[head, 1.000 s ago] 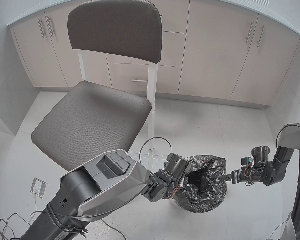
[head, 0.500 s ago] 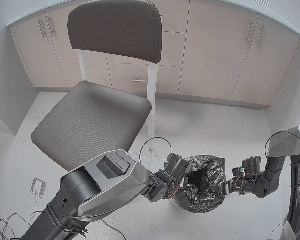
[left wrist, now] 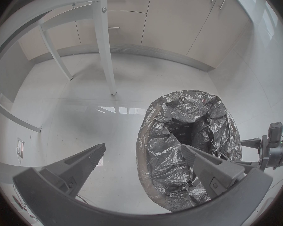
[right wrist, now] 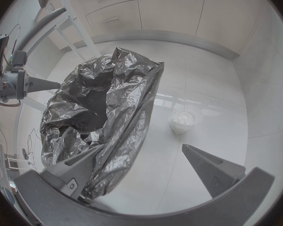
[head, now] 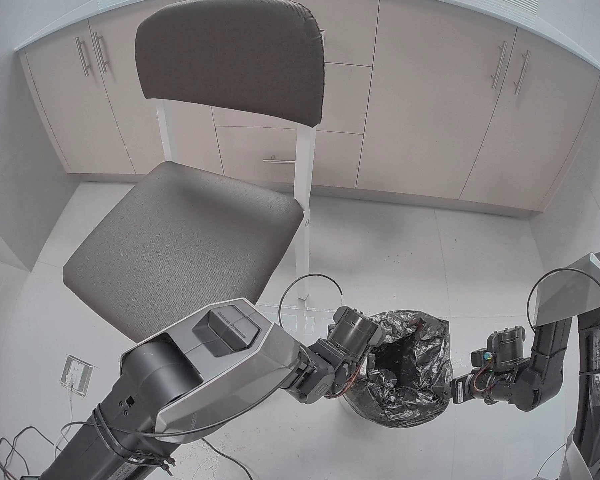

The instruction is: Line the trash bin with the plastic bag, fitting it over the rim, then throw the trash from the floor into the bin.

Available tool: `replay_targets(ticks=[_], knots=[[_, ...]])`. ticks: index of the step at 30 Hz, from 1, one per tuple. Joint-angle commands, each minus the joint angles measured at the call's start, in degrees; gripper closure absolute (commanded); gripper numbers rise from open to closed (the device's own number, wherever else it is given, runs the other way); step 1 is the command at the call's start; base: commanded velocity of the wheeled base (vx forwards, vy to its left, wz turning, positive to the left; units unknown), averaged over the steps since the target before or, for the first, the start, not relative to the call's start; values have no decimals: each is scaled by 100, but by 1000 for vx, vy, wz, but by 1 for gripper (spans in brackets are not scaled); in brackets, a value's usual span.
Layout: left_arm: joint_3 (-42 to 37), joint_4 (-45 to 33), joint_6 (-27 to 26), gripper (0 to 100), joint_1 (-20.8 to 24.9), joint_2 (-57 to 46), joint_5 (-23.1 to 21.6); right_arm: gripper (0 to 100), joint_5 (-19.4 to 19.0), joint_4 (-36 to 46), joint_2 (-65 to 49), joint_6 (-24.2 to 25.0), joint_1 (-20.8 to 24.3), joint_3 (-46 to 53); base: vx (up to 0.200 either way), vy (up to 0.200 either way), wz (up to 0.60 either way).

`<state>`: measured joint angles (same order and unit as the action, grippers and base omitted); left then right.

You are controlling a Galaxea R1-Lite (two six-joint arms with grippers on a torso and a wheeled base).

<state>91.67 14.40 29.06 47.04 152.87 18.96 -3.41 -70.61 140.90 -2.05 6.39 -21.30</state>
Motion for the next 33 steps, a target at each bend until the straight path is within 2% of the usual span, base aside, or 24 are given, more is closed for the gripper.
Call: replay_targets(ticks=[1, 14, 22, 26, 32, 33], knots=[[0, 2, 3, 0, -2, 6, 3, 0, 51, -357, 69, -6, -103, 460, 0, 0, 0], [0, 2, 3, 0, -2, 6, 3, 0, 34, -656, 219, -138, -727, 803, 0, 0, 0], [0, 2, 3, 0, -2, 6, 3, 0, 43, -682, 254, -156, -744, 873, 0, 0, 0], [0, 2, 3, 0, -2, 6, 3, 0, 51, -735, 271, -156, -920, 1049, 0, 0, 0], [-9, 2, 12, 0, -2, -3, 3, 0, 51, -1509, 535, -164, -929, 1471, 0, 0, 0], [-9, 2, 12, 0, 7, 6, 3, 0, 51, -1939, 693, -164, -929, 1602, 0, 0, 0]])
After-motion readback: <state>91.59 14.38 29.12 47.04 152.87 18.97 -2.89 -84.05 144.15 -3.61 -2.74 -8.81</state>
